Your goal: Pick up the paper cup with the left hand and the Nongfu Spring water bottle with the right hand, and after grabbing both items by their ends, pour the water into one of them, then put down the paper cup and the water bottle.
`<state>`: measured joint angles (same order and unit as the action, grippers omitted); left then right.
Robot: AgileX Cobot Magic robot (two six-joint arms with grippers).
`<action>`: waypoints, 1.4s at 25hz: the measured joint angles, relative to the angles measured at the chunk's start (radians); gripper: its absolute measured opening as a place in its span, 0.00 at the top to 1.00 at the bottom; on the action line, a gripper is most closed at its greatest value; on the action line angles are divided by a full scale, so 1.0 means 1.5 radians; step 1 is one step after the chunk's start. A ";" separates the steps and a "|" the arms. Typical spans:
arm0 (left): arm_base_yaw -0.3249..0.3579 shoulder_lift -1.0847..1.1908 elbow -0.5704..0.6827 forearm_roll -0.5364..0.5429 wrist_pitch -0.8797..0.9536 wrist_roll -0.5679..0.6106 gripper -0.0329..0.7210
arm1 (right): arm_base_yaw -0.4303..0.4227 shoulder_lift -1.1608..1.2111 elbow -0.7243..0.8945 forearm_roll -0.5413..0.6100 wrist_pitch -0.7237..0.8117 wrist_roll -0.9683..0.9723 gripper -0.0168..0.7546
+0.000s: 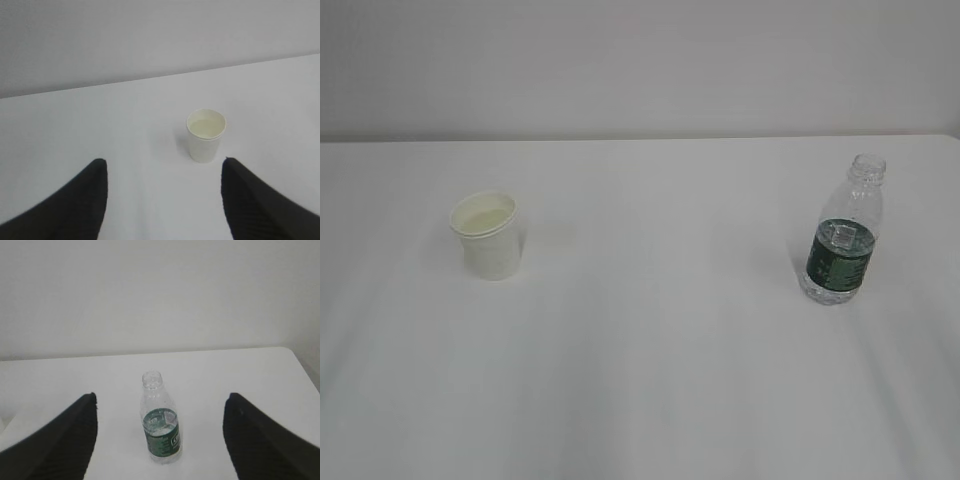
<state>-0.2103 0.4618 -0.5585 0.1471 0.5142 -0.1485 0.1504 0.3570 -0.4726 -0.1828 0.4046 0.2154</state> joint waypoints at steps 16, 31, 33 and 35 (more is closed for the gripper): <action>0.000 -0.174 -0.021 -0.028 0.248 0.001 0.29 | 0.000 -0.101 -0.080 0.084 0.355 -0.067 0.22; 0.000 -0.260 -0.022 -0.056 0.414 0.001 0.29 | 0.000 -0.250 -0.082 0.098 0.559 -0.088 0.22; 0.000 -0.270 -0.022 -0.056 0.438 0.001 0.29 | 0.000 -0.250 -0.082 0.091 0.573 -0.088 0.22; 0.000 -0.280 -0.022 -0.056 0.453 0.001 0.29 | 0.000 -0.250 -0.083 0.085 0.578 -0.089 0.22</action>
<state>-0.2103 0.0411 -0.5922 0.0635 1.1938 -0.1469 0.1504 -0.0184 -0.5974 -0.0555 1.2711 0.0813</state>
